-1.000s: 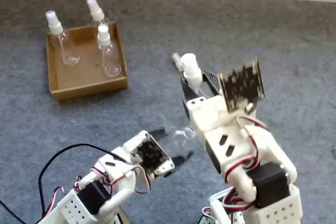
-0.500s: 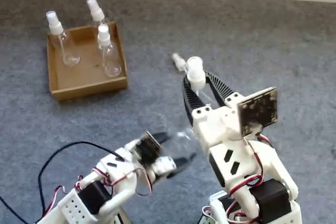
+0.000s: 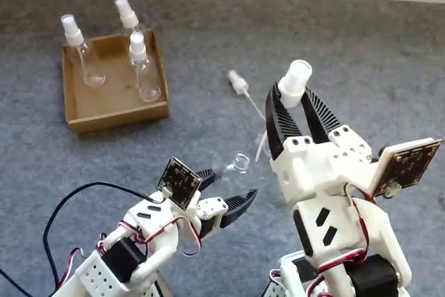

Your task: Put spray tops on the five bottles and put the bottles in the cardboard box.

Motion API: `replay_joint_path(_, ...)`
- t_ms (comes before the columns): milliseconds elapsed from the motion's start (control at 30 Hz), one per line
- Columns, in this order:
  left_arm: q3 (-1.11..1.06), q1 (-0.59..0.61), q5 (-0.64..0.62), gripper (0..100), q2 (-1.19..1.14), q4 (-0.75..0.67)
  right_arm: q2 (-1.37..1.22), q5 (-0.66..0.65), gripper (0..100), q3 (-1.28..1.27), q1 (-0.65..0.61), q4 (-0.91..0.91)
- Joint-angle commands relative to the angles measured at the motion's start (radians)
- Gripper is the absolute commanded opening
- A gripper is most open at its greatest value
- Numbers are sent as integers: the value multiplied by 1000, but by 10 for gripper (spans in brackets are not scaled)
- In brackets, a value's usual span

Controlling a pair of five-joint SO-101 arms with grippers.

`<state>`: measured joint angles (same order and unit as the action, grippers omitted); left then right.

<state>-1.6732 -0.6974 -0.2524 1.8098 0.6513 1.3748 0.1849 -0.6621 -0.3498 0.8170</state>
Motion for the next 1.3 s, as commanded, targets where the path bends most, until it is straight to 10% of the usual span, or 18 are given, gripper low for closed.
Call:
replay_joint_path(0,-21,-18,26,147,7,-29,1,86,10,62,13,-33)
replay_joint_path(1267,-21,-25,32,147,10,-193,2,20,10,-81,15,-99)
